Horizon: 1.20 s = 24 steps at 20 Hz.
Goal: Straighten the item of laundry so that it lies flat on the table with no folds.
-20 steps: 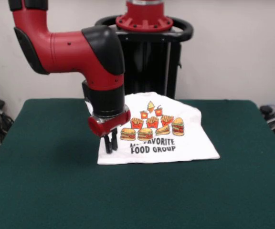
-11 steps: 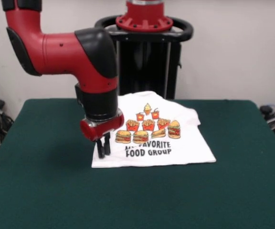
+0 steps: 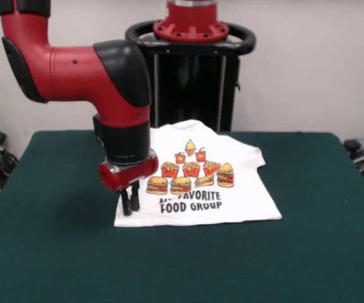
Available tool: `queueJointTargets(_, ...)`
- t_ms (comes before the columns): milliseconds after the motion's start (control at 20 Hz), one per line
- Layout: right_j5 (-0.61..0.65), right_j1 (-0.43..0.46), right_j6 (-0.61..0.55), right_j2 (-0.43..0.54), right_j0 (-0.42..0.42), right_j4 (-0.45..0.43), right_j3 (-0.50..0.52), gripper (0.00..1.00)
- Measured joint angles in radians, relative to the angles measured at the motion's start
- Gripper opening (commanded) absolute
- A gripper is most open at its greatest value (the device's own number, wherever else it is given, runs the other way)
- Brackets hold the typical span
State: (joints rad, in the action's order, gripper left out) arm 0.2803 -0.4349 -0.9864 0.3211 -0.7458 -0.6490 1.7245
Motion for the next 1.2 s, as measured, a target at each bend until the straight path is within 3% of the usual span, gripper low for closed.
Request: queueJointTargets(1200,0.001,0.003,0.000,0.000,0.002,-0.003,-0.018,0.00)
